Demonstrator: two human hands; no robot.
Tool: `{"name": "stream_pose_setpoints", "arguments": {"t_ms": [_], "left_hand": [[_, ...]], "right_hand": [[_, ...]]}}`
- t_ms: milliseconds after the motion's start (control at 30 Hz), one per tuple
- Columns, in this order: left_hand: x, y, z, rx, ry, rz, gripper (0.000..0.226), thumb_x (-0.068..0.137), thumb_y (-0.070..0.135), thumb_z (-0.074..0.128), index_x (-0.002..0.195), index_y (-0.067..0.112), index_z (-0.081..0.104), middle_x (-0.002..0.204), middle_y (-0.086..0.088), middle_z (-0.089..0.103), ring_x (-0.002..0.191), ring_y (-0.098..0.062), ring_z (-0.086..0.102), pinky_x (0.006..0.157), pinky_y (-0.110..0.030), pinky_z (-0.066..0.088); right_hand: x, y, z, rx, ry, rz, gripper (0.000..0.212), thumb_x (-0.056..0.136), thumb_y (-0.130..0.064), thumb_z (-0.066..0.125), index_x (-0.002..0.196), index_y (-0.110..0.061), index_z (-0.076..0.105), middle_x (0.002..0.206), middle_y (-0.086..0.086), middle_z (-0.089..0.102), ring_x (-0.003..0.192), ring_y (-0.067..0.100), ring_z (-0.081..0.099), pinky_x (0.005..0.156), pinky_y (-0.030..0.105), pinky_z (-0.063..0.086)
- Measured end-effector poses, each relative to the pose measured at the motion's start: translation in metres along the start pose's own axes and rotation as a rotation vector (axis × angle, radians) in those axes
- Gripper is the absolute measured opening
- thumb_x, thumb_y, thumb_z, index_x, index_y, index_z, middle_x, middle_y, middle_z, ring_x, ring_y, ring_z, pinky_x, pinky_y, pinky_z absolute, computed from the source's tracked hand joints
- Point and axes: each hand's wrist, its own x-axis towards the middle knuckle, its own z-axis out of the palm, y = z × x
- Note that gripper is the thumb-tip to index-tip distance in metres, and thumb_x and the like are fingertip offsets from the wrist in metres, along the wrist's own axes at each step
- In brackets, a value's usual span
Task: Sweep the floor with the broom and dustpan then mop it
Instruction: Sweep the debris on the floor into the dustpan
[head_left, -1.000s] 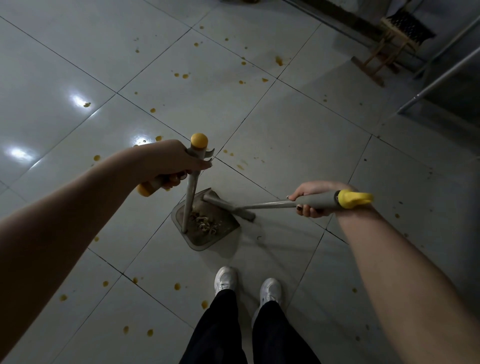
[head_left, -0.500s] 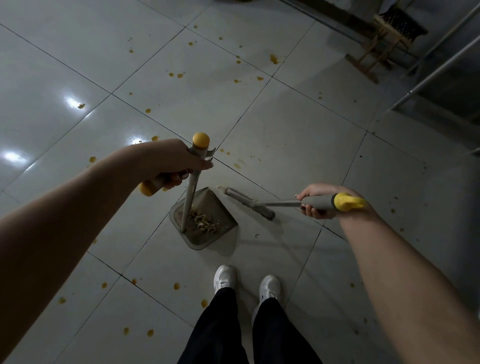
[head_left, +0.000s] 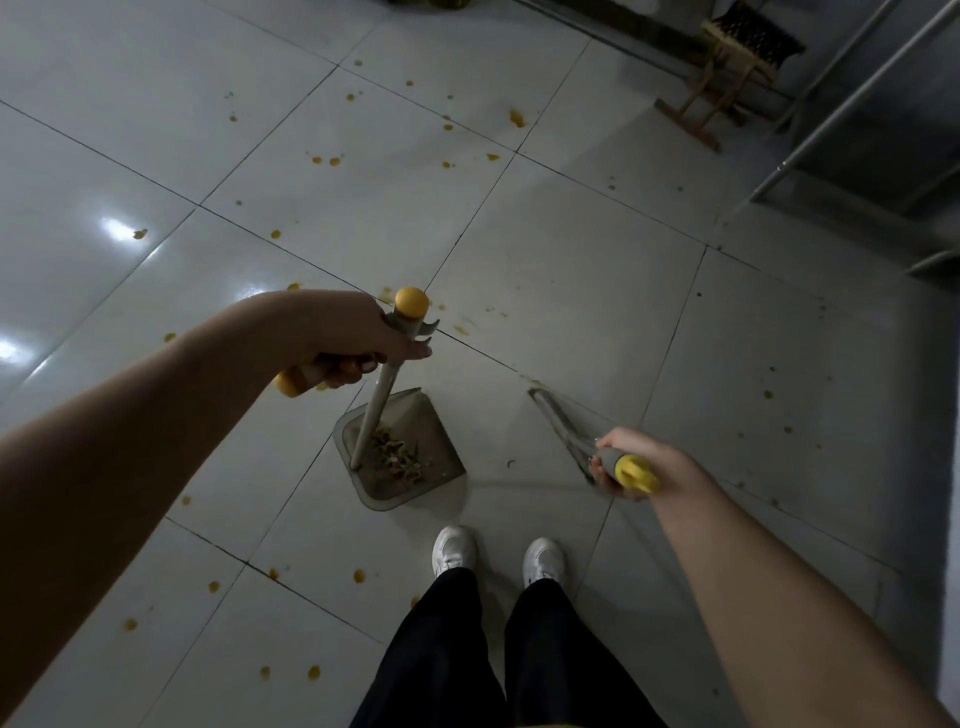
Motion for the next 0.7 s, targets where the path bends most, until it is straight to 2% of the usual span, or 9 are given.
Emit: {"name": "stream_pose_setpoints", "arguments": {"t_ms": [67, 133, 200, 267, 400, 467, 567, 700], "left_hand": [[0.000, 0.003, 0.004, 0.031, -0.006, 0.001, 0.038, 0.081, 0.041, 0.065, 0.073, 0.006, 0.053, 0.035, 0.004, 0.041, 0.029, -0.008, 0.035, 0.034, -0.016, 0.035], [-0.001, 0.006, 0.005, 0.041, 0.012, 0.008, 0.037, 0.083, 0.041, 0.062, 0.080, 0.005, 0.055, 0.035, 0.005, 0.041, 0.029, -0.008, 0.036, 0.034, -0.016, 0.035], [-0.001, 0.008, 0.005, 0.045, 0.021, 0.008, 0.037, 0.084, 0.039, 0.061, 0.086, 0.003, 0.057, 0.036, 0.004, 0.041, 0.030, -0.008, 0.036, 0.034, -0.017, 0.036], [-0.002, 0.012, 0.008, 0.069, 0.013, -0.001, 0.037, 0.084, 0.040, 0.062, 0.078, 0.004, 0.054, 0.037, 0.003, 0.040, 0.032, -0.009, 0.036, 0.035, -0.017, 0.035], [-0.007, 0.019, 0.020, 0.129, -0.010, -0.003, 0.045, 0.082, 0.043, 0.063, 0.060, 0.009, 0.044, 0.035, 0.004, 0.039, 0.030, -0.008, 0.034, 0.035, -0.017, 0.034], [-0.011, 0.022, 0.024, 0.137, -0.015, 0.002, 0.045, 0.082, 0.043, 0.063, 0.058, 0.010, 0.044, 0.035, 0.004, 0.038, 0.031, -0.008, 0.034, 0.035, -0.017, 0.034], [-0.018, 0.023, 0.031, 0.135, 0.003, -0.002, 0.044, 0.082, 0.041, 0.063, 0.060, 0.009, 0.044, 0.038, 0.002, 0.038, 0.033, -0.009, 0.033, 0.037, -0.018, 0.033], [-0.023, 0.018, 0.039, 0.104, 0.083, 0.004, 0.040, 0.083, 0.038, 0.064, 0.062, 0.007, 0.047, 0.042, 0.000, 0.038, 0.035, -0.011, 0.033, 0.038, -0.019, 0.033]], "right_hand": [[0.002, 0.011, -0.002, 0.098, -0.065, 0.050, 0.030, 0.099, -0.020, 0.035, 0.073, -0.006, 0.041, 0.037, 0.008, 0.049, 0.023, 0.014, 0.047, 0.027, 0.015, 0.040], [0.001, 0.020, 0.000, 0.194, -0.150, 0.097, 0.033, 0.098, -0.021, 0.036, 0.069, -0.005, 0.042, 0.039, 0.007, 0.048, 0.025, 0.014, 0.048, 0.027, 0.014, 0.040], [0.004, 0.031, 0.005, 0.187, -0.190, 0.112, 0.036, 0.097, -0.024, 0.038, 0.067, -0.005, 0.044, 0.040, 0.003, 0.048, 0.026, 0.011, 0.048, 0.028, 0.012, 0.038], [0.008, 0.039, 0.012, 0.171, -0.234, 0.132, 0.041, 0.098, -0.027, 0.039, 0.065, -0.004, 0.047, 0.041, 0.003, 0.048, 0.026, 0.010, 0.047, 0.027, 0.012, 0.038], [0.007, 0.041, 0.009, 0.132, -0.287, 0.148, 0.065, 0.098, -0.029, 0.040, 0.043, 0.002, 0.055, 0.042, 0.005, 0.049, 0.026, 0.010, 0.047, 0.026, 0.013, 0.036], [0.001, 0.038, 0.002, 0.083, -0.260, 0.123, 0.058, 0.097, -0.029, 0.043, 0.049, 0.000, 0.055, 0.044, 0.005, 0.050, 0.027, 0.009, 0.047, 0.026, 0.012, 0.035], [-0.012, 0.031, -0.007, -0.004, -0.214, 0.092, 0.040, 0.096, -0.028, 0.046, 0.063, -0.006, 0.046, 0.045, 0.004, 0.050, 0.027, 0.009, 0.046, 0.026, 0.012, 0.034], [-0.029, 0.014, -0.024, -0.158, -0.201, 0.045, 0.043, 0.100, -0.030, 0.037, 0.065, -0.006, 0.043, 0.041, 0.003, 0.048, 0.025, 0.009, 0.044, 0.027, 0.010, 0.033]]}}
